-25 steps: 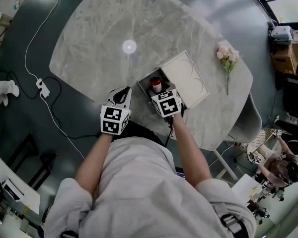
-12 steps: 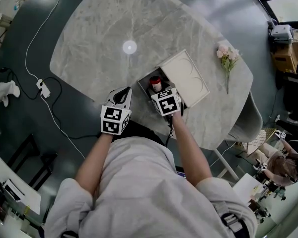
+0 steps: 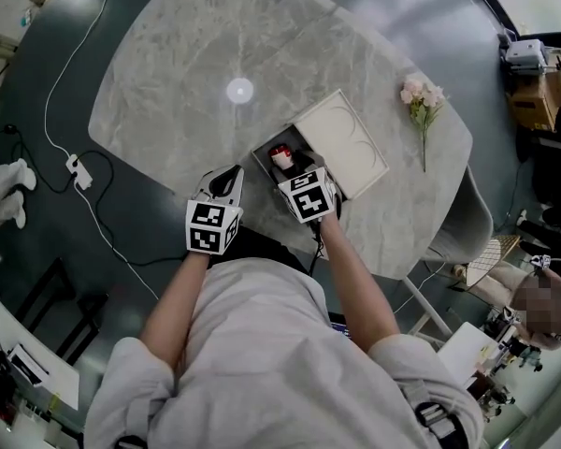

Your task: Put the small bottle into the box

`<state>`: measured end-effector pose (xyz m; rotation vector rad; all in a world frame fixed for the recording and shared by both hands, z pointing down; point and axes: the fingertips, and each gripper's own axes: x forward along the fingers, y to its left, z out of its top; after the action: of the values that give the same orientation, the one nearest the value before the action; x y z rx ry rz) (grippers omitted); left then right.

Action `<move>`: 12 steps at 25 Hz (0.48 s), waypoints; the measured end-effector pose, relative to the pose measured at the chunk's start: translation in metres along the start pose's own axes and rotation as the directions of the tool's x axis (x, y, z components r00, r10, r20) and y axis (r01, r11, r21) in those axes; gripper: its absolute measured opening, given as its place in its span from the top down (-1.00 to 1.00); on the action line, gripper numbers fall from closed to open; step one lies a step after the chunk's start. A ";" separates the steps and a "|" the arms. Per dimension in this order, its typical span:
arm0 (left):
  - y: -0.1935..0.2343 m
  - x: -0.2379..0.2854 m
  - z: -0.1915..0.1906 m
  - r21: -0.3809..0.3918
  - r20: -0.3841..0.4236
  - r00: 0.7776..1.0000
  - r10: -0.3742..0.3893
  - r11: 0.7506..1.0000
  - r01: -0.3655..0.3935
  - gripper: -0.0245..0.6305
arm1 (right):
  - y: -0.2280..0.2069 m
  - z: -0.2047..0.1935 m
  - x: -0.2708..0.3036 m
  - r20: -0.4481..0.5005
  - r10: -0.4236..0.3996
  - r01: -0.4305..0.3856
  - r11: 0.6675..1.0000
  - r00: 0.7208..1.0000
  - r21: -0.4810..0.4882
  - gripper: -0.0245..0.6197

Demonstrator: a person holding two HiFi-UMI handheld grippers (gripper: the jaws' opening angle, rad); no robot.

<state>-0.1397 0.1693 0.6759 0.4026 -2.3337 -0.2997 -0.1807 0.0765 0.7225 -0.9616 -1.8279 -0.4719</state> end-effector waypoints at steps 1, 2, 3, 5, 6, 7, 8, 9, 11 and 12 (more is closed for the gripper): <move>-0.002 0.000 0.001 0.003 0.002 1.000 -0.002 1.000 0.002 0.85 | 0.001 0.000 -0.004 0.009 0.001 -0.001 1.000 1.000 -0.003 0.15; -0.003 -0.001 0.002 0.006 0.005 1.000 -0.005 1.000 0.005 0.85 | 0.002 0.000 -0.008 0.021 0.000 0.000 1.000 1.000 0.000 0.15; -0.006 -0.002 0.004 0.011 0.008 1.000 -0.008 1.000 0.008 0.85 | 0.004 0.000 -0.012 0.033 0.000 0.000 1.000 0.999 0.004 0.15; -0.010 -0.003 0.008 0.021 0.014 1.000 -0.017 1.000 0.016 0.85 | 0.005 -0.001 -0.019 0.055 0.001 -0.001 1.000 0.998 0.005 0.15; -0.013 -0.003 0.010 0.028 0.016 1.000 -0.021 0.999 0.020 0.85 | 0.006 -0.002 -0.022 0.065 0.002 -0.002 1.000 0.998 0.007 0.15; -0.016 -0.003 0.012 0.034 0.019 1.000 -0.025 0.999 0.024 0.85 | 0.007 -0.004 -0.026 0.076 0.003 -0.004 1.000 0.997 0.012 0.15; -0.020 -0.003 0.013 0.039 0.021 0.999 -0.029 0.999 0.028 0.85 | 0.008 -0.005 -0.030 0.089 0.004 -0.005 1.000 0.996 0.018 0.17; -0.024 -0.003 0.015 0.042 0.024 0.999 -0.032 0.999 0.031 0.85 | 0.010 -0.006 -0.036 0.107 0.001 -0.004 1.000 0.994 0.026 0.26; -0.033 -0.003 0.016 0.050 0.027 0.999 -0.039 0.998 0.038 0.85 | 0.011 -0.007 -0.049 0.154 -0.016 0.009 0.999 0.988 0.051 0.68; -0.037 -0.003 0.016 0.055 0.028 0.999 -0.044 0.998 0.042 0.85 | 0.010 -0.007 -0.056 0.176 -0.029 0.017 0.997 0.984 0.070 0.74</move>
<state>-0.1416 0.1377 0.6502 0.4787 -2.3679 -0.2646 -0.1572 0.0547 0.6751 -0.9620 -2.0040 -0.3450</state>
